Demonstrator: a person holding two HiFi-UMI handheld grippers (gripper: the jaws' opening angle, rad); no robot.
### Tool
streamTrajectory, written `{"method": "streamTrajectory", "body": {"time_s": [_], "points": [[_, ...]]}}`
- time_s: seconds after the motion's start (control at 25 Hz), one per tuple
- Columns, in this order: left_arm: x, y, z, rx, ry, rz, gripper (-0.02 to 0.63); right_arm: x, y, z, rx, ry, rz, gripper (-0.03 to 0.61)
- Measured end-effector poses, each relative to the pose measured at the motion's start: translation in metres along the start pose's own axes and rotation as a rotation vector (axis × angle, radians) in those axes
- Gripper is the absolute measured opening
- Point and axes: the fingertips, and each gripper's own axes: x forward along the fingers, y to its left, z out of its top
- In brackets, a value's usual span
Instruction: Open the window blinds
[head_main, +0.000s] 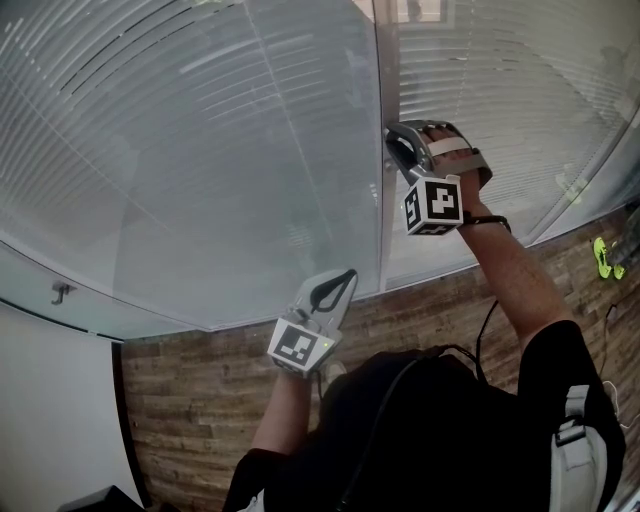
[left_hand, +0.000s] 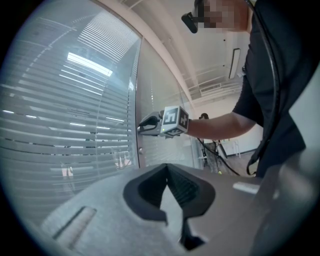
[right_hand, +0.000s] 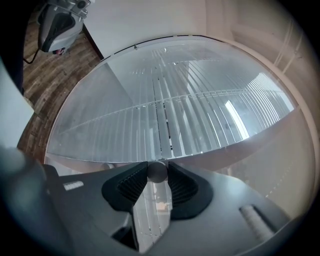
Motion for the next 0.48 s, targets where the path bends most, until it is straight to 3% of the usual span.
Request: {"method": "streamTrajectory", "body": {"time_s": [0.24, 0.48], "points": [[-0.0020, -0.0007, 0.0007, 0.000, 0.002, 0.003, 0.005, -0.0013, -0.0027, 0.0004, 0.076, -0.013, -0.002, 0.130], [-0.0036, -0.0004, -0.0014, -0.011, 0.018, 0.007, 0.005, -0.0022, -0.0074, 0.0008, 0.279, -0.037, -0.011, 0.132]]}}
